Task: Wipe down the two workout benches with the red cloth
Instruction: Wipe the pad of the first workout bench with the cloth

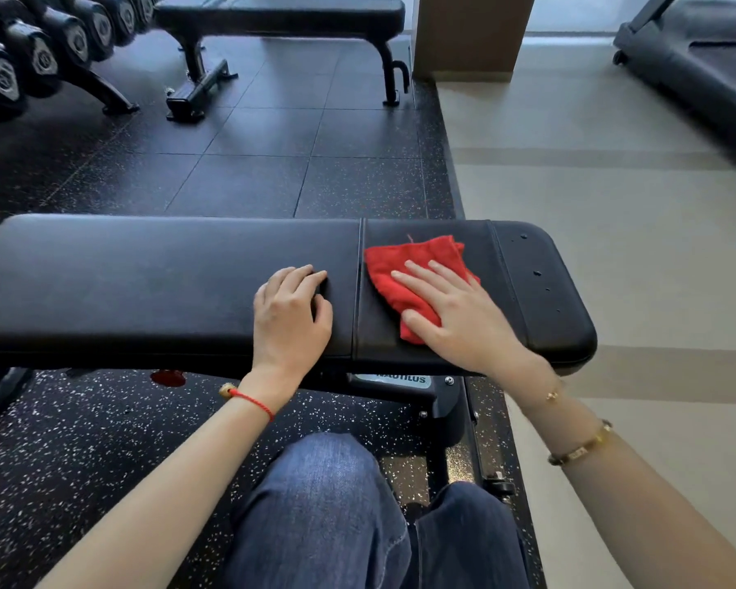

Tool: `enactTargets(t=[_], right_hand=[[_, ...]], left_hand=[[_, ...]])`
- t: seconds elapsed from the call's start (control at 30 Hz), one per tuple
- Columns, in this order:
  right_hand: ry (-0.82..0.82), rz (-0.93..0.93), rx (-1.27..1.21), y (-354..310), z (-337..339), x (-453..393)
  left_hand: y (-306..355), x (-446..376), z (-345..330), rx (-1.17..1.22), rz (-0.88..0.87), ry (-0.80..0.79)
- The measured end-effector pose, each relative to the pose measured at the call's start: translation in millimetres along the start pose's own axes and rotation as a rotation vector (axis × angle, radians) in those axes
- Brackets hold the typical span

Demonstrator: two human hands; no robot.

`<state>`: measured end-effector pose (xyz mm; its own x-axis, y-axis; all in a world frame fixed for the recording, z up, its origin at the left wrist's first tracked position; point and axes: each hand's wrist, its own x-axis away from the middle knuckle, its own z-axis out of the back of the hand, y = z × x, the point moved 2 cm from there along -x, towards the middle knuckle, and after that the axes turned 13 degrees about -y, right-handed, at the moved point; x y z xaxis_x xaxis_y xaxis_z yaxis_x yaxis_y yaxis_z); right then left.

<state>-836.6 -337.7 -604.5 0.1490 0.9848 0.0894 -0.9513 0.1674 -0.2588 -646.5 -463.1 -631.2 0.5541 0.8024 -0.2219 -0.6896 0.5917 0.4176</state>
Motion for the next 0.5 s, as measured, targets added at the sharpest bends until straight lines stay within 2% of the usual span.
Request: enactTargets(t=[0.17,0.3,0.37,0.5], right_hand=[[-0.019,-0.196,-0.041,35,10,-24],[-0.038,-0.273,0.004,18,10,-50],[-0.056,-0.238,0.011,0,6,-44],[-0.022,-0.03,0.055,-35,-10,6]], left_hand=[[-13,24,-2,-0.081,-0.029,0.101],[-8,25,-6,-0.124,-0.022,0.157],[-8,25,-7,-0.141,-0.027,0.169],[-9,25,-9,-0.158,-0.03,0.176]])
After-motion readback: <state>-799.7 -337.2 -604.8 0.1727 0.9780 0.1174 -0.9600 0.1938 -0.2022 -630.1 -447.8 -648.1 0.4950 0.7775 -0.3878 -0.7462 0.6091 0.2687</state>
